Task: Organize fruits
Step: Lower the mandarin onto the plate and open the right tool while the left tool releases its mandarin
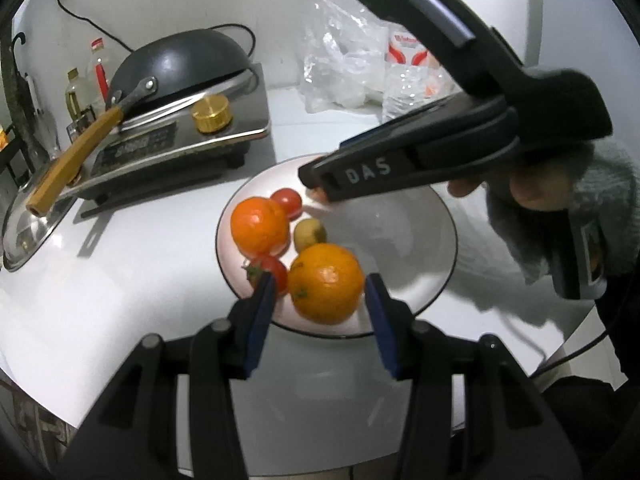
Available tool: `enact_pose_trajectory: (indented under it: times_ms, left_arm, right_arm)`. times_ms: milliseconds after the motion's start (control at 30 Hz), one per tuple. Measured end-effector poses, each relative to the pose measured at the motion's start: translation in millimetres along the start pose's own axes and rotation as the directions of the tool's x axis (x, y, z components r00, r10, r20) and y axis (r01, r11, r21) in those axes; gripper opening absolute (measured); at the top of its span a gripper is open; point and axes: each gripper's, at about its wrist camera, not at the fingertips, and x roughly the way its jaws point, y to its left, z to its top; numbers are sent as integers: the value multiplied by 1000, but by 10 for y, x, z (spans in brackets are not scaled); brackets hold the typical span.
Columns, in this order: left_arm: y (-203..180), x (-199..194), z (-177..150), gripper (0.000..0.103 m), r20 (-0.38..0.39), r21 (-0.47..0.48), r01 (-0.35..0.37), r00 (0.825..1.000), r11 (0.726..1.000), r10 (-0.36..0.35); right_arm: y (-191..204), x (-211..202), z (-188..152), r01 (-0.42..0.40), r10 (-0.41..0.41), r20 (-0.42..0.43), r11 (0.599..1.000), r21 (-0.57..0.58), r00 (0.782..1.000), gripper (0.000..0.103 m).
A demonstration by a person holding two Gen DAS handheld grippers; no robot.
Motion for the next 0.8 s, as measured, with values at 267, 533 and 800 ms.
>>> enact_pose_trajectory:
  times_ms: [267,533,800]
  left_arm:
    - [-92,-95,22,48,17,-8,1,1000,1000,-1]
    - [-141,-187,79,50,40,-45,-2,999,999,4]
    - [-305,-261,158,68,60,-56,17,998,998,-14]
  right_arm:
    - [-75,-245,-80,9,-9,22,1000,7,1000,45]
    - [-172,-552,-210,18,-20,56,999,29,998,45]
    - [-333,-835,-430,46,-50,72,997,61,996,45]
